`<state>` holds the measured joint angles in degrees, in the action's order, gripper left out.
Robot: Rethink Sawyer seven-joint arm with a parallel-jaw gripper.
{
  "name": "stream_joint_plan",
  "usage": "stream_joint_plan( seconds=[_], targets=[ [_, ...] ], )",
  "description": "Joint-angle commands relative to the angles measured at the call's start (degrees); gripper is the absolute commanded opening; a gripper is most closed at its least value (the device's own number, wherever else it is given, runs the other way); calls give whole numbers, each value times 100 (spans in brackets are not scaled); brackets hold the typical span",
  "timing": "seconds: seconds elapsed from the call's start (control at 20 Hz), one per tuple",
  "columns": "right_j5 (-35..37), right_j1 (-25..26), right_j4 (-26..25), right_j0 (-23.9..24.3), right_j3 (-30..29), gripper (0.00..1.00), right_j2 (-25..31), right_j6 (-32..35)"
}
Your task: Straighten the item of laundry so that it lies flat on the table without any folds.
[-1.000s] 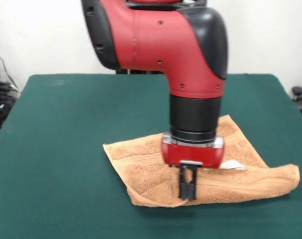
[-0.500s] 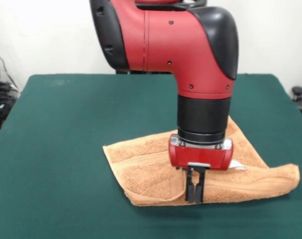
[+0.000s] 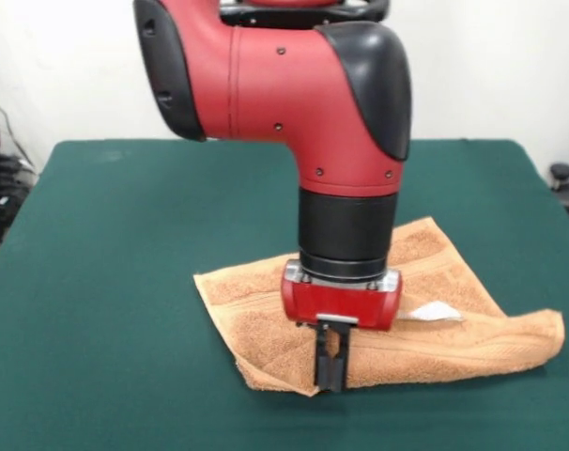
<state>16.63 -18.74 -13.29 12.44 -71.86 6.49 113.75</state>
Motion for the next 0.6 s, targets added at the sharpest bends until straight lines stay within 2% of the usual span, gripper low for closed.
stream_joint_plan(
  seconds=[0.05, 0.6],
  targets=[
    [505, 85, 41, -3, 63, 0, 401, 88],
    [518, 123, 16, 10, 125, 0, 430, 97]
  ],
)
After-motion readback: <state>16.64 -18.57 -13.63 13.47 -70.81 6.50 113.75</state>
